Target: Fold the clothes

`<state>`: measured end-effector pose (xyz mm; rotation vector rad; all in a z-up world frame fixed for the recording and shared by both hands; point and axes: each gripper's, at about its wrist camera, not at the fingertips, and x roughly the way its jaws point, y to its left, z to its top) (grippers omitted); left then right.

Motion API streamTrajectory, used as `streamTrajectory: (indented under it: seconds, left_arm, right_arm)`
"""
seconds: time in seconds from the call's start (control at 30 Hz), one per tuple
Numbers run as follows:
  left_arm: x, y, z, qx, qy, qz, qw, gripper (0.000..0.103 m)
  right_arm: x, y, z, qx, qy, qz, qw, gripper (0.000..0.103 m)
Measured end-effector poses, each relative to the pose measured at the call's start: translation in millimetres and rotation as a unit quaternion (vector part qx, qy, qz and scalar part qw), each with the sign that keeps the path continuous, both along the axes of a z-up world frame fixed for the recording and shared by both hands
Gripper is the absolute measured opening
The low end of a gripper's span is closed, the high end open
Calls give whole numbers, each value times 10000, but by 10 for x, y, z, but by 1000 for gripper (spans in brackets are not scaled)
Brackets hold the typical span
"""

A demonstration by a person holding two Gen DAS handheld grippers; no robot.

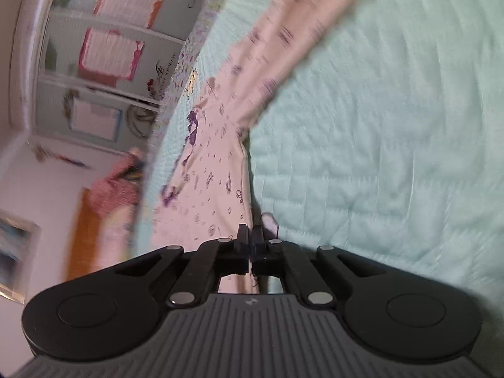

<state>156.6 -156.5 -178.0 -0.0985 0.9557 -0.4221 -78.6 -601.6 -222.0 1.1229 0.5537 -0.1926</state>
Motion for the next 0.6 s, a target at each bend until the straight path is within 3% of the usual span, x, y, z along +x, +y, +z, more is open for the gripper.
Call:
streamTrajectory:
  seconds: [0.17, 0.23, 0.37, 0.47, 0.6]
  left_arm:
    - [-98, -108, -21, 575, -513, -147, 9969, 7]
    - [-120, -99, -41, 663, -664, -180, 9954, 7]
    - [-126, 24, -41, 355, -660, -83, 9972, 8]
    - [-208, 138, 37, 221, -701, 210, 9971, 10]
    - [-489, 312, 240, 237, -951, 514, 9939, 10]
  right_arm:
    - [158, 89, 182, -1464, 548, 373, 9870, 0]
    - [199, 89, 167, -1568, 541, 503, 9849, 0]
    - [25, -52, 60, -806, 286, 263, 9960, 0]
    - [-203, -92, 61, -106, 16, 42, 9999, 12]
    - [-603, 96, 80, 237, -102, 259, 9993, 17]
